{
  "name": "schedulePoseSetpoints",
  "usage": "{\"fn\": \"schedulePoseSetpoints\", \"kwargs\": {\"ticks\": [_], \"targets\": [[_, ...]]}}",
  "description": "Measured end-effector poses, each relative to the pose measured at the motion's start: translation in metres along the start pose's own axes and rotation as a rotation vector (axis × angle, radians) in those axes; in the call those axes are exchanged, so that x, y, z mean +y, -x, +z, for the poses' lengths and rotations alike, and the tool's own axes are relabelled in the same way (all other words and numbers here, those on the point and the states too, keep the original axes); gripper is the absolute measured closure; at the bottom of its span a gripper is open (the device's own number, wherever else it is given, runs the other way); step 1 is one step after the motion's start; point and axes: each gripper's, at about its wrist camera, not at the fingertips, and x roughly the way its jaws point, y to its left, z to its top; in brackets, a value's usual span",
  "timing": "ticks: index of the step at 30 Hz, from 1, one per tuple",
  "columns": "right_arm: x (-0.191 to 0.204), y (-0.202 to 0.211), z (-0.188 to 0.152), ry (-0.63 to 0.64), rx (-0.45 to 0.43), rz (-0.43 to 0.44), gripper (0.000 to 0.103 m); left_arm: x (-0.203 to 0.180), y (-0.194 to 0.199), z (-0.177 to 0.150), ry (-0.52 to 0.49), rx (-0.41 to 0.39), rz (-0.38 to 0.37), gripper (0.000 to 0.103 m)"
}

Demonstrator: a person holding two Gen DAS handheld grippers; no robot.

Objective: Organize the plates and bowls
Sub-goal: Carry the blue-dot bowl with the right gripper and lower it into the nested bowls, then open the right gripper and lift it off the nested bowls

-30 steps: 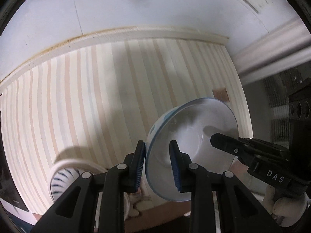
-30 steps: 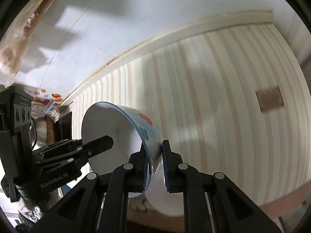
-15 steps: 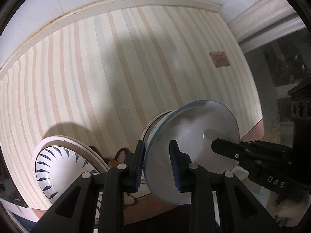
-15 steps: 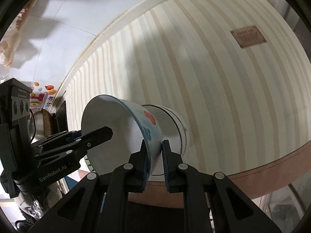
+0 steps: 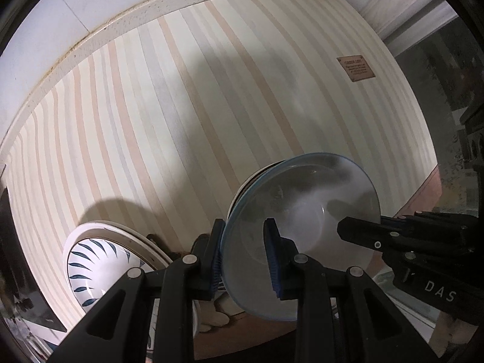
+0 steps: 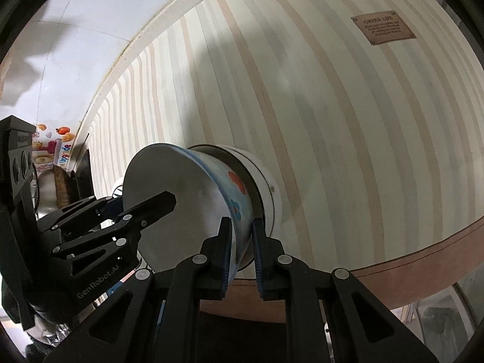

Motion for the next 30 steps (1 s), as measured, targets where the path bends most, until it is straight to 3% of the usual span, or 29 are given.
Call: {"fn": "schedulePoseSetpoints", "kwargs": {"ticks": [6,22,30], "targets": [[0.005,-0.002,0.002,0.004,-0.001,-0.019,0.088,-0.002,-0.006,-0.001,-0.016,0.005,0.038,0.080],[0.014,0.001,0.005,0.036,-0.011,-0.075,0.088,0.000,-0.006,-0.005,-0.009,-0.003,0.020,0.080],[0.017,0.014,-0.004,0.043,-0.062,-0.095,0.088,-0.003,0.026,-0.021,-0.018,-0.079,0.050,0.079]]}}
